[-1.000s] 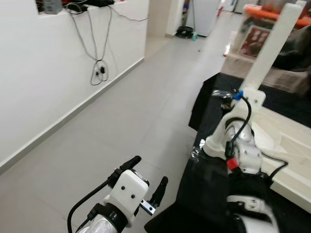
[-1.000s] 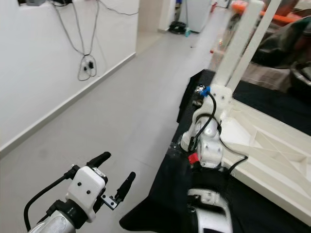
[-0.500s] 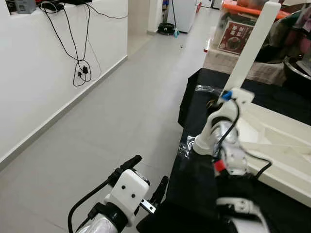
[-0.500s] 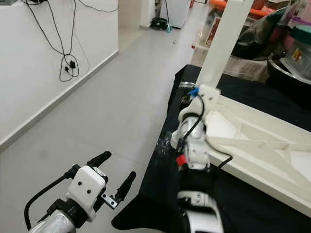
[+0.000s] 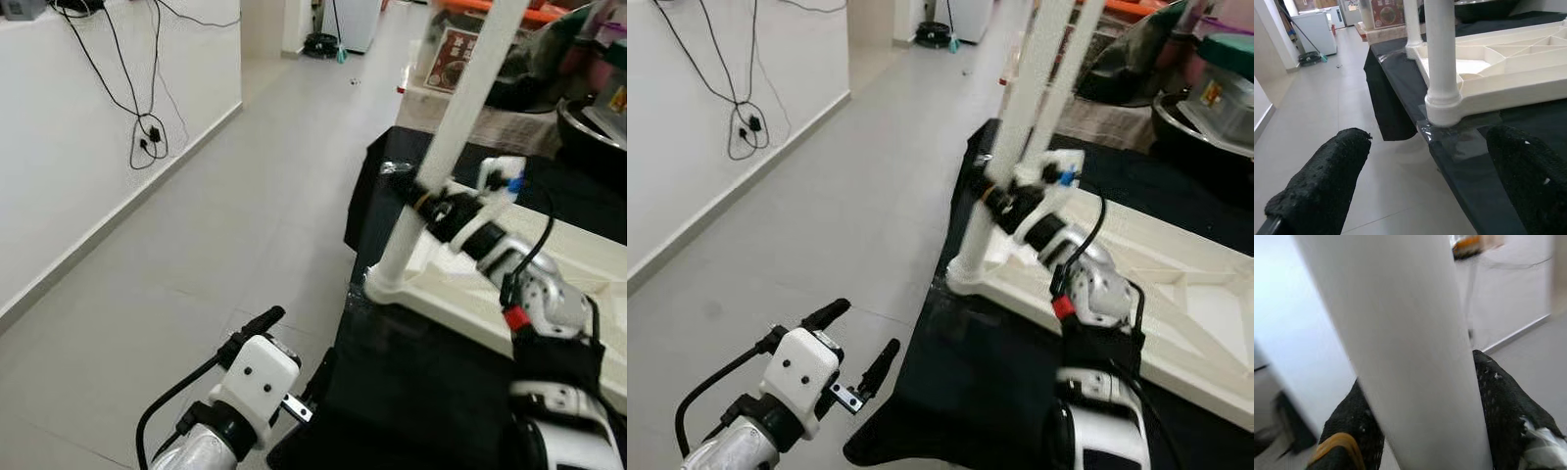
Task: Building children table
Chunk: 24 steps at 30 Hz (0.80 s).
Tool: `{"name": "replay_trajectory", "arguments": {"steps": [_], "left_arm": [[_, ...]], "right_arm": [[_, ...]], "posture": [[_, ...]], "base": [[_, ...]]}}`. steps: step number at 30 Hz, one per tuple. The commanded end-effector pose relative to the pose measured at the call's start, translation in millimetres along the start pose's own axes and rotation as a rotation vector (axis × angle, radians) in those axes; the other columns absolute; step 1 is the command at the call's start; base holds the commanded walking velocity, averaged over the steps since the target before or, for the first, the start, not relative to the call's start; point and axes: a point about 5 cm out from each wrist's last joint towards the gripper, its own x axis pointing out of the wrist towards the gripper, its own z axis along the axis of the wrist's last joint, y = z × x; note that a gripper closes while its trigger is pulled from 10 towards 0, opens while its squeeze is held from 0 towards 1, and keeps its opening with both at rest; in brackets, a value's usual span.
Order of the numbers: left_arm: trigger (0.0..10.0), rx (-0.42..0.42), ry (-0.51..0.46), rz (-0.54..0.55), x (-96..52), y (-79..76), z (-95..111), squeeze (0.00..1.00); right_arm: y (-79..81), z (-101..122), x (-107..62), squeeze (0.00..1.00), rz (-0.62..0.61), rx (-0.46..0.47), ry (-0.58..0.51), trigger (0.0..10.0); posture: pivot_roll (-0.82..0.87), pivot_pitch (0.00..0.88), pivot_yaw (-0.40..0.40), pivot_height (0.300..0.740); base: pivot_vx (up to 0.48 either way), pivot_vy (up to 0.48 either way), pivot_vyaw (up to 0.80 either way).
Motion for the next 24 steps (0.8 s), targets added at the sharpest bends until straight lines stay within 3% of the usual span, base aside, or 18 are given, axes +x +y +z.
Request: {"name": "replay_trajectory", "arguments": {"steps": [1,5,7,9,11,12,13,14,15,16,17,18,19,20,21,22,24], "left_arm": [[10.0,-0.01,0.01,-0.01,-0.4,-2.6,-2.8,0.0],[10.0,-0.01,0.009,-0.011,-0.2,-2.2,-2.4,0.0],[10.0,-0.011,0.01,-0.011,-0.5,-2.3,-2.7,0.0],[10.0,-0.01,0.01,-0.01,-0.7,-2.6,-2.6,0.0],[10.0,-0.01,0.01,-0.01,-0.7,-2.6,-2.6,0.0],[10.0,-0.01,0.01,-0.01,-0.8,-2.6,-2.6,0.0],[10.0,-0.01,0.01,-0.01,-0.8,-2.6,-2.6,0.0],[10.0,-0.01,0.01,-0.011,-0.9,-2.6,-2.5,0.0],[10.0,-0.01,0.01,-0.011,-0.9,-2.6,-2.5,0.0],[10.0,-0.01,0.01,-0.011,-0.9,-2.5,-2.5,0.0],[10.0,-0.011,0.011,-0.012,-0.8,-2.2,-2.7,0.0],[10.0,-0.011,0.011,-0.012,-0.8,-2.2,-2.7,0.0],[10.0,-0.012,0.013,-0.013,-0.6,-1.8,-3.2,0.0],[10.0,-0.012,0.013,-0.013,-0.6,-1.8,-3.2,0.0],[10.0,-0.012,0.014,-0.015,-0.4,-2.2,-3.6,0.0],[10.0,-0.013,0.014,-0.016,-0.2,-2.5,-3.7,0.0],[10.0,-0.011,0.013,-0.019,0.0,-3.0,-3.5,0.0]], "right_arm": [[21.0,-17.5,12.7,0.0,0.192,0.027,0.085,10.0],[25.3,-30.3,19.6,0.0,0.268,-0.019,0.166,10.0],[18.3,-37.7,30.7,0.0,0.22,-0.078,0.192,0.0],[4.2,-35.3,40.4,0.0,0.034,-0.107,0.148,0.0],[4.2,-35.3,40.4,0.0,0.034,-0.107,0.148,0.0],[-3.5,-30.8,41.3,0.0,-0.101,-0.122,0.11,0.0],[-3.5,-30.8,41.3,0.0,-0.101,-0.122,0.11,0.0],[-13.7,-24.6,38.7,0.0,-0.304,-0.129,0.061,0.0],[-13.7,-24.6,38.7,0.0,-0.304,-0.129,0.061,0.0],[-19.4,-20.3,34.5,0.0,-0.429,-0.129,0.035,0.0],[-30.0,-21.8,21.6,0.0,-0.671,-0.153,0.043,0.0],[-30.0,-21.8,21.6,0.0,-0.671,-0.153,0.043,0.0],[-36.2,-26.4,-0.9,0.0,-1.009,-0.172,0.044,0.0],[-36.2,-26.4,-0.9,0.0,-1.009,-0.172,0.044,0.0],[-34.2,-28.0,-12.8,0.0,-1.178,-0.141,0.011,0.0],[-32.6,-29.4,-19.5,0.0,-1.269,-0.114,-0.017,0.0],[-24.9,-34.0,-22.3,0.0,-1.341,-0.075,-0.036,0.0]], "posture": [[0.14,0.059,-0.118,0.74],[0.14,0.064,-0.115,0.74],[0.14,0.063,-0.115,0.74],[0.14,0.059,-0.117,0.74],[0.14,0.059,-0.117,0.74],[0.14,0.059,-0.117,0.74],[0.14,0.059,-0.117,0.74],[0.13,0.059,-0.116,0.74],[0.13,0.059,-0.116,0.74],[0.13,0.059,-0.116,0.74],[0.12,0.063,-0.113,0.74],[0.12,0.063,-0.113,0.74],[0.12,0.07,-0.104,0.74],[0.12,0.07,-0.104,0.74],[0.12,0.065,-0.106,0.74],[0.12,0.065,-0.105,0.74],[0.13,0.066,-0.109,0.74]], "base": [[0.0,0.0,0.0],[0.0,0.0,0.0],[0.0,0.0,0.0],[0.0,0.0,0.0],[0.0,0.0,0.0],[0.0,0.0,0.0],[0.0,0.0,0.0],[0.0,0.0,0.0],[0.0,0.0,0.0],[0.0,0.0,0.0],[0.0,0.0,0.0],[0.0,0.0,0.0],[0.0,0.0,0.0],[0.0,0.0,0.0],[0.0,0.0,0.0],[0.0,0.0,0.0],[0.0,0.0,0.0]]}}
